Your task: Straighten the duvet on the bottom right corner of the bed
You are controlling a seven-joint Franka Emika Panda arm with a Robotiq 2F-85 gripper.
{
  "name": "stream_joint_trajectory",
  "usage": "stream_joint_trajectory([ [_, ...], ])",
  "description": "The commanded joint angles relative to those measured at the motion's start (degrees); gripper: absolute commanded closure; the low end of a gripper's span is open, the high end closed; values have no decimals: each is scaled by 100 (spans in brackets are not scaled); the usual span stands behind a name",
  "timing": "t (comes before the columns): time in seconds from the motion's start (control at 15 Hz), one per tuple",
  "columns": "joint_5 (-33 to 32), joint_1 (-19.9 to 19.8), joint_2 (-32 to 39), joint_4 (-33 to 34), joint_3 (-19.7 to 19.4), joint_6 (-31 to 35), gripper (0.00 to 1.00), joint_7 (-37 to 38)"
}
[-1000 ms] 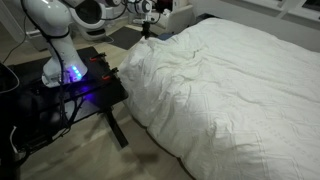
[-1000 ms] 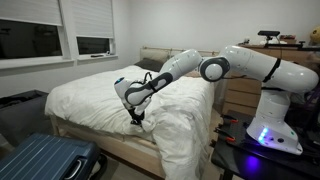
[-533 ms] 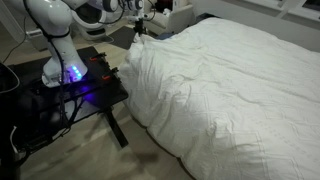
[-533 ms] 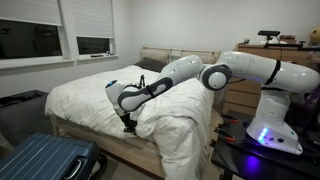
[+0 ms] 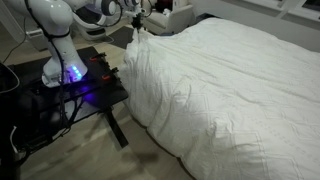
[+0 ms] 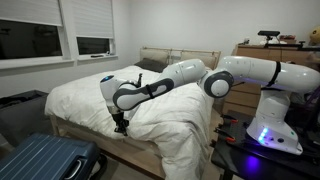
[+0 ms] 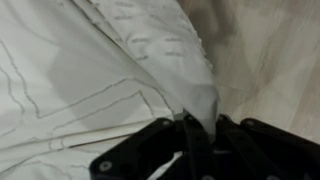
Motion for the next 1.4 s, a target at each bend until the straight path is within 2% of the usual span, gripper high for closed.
stream_joint_trajectory([
  [0.0, 473, 137, 6, 300, 165, 187, 98, -383],
  [0.8, 615, 514, 39, 191, 342, -112, 98, -1846],
  [1.2, 611, 436, 119, 65, 367, -302, 98, -2576],
  [1.27, 280, 293, 127, 82, -47, -200, 92, -2422],
  [1.33, 277, 292, 130, 63, -43, -218, 92, -2481],
])
